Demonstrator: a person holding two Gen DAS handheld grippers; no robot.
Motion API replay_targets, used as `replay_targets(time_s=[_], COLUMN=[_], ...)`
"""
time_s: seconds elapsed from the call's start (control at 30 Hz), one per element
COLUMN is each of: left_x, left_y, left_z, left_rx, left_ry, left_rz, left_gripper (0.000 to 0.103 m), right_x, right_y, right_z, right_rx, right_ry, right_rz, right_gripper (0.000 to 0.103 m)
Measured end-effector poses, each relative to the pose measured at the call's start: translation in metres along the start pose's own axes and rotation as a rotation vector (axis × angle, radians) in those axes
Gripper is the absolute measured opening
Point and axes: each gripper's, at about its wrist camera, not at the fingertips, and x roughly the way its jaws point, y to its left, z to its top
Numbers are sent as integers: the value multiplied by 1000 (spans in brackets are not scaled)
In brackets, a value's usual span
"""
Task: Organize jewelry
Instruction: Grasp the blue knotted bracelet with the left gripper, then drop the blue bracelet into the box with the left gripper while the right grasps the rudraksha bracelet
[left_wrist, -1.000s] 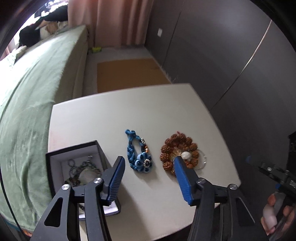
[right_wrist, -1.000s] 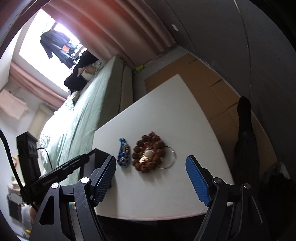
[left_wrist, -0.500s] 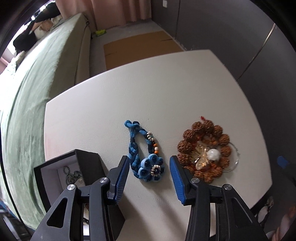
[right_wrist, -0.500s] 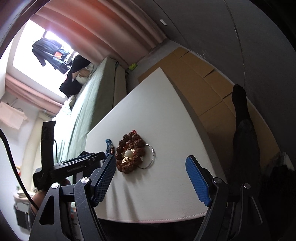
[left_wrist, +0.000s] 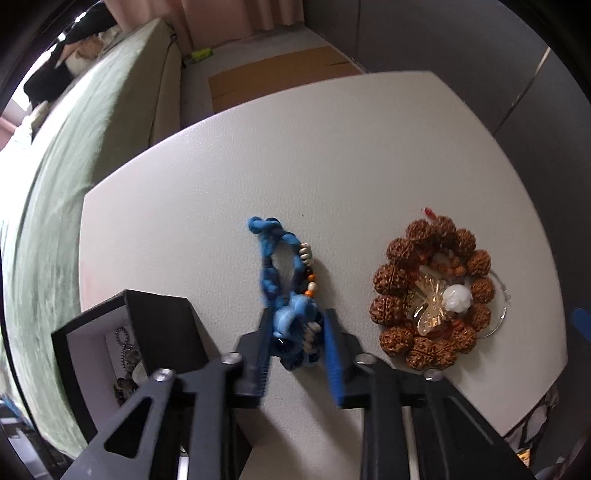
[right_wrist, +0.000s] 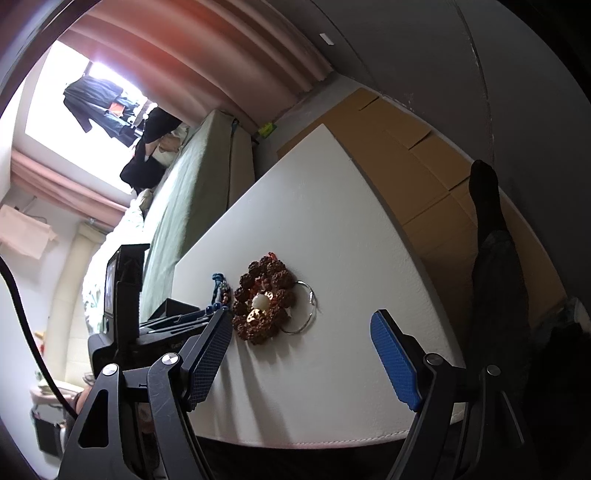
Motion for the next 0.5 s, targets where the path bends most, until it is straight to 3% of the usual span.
replay_targets(time_s=[0.3, 0.5], left_x=[-47, -83], left_y=[9, 20], left_z=[-7, -14], left_rx=[-11, -22], left_ry=[-121, -187], left_rz=[-46, -71], left_gripper=[23, 23], right_x=[6, 20], right_y=[3, 11], right_z=[6, 10], right_rx=[11, 13], right_ry=[28, 63], right_rz=[17, 49], right_gripper=[77, 61])
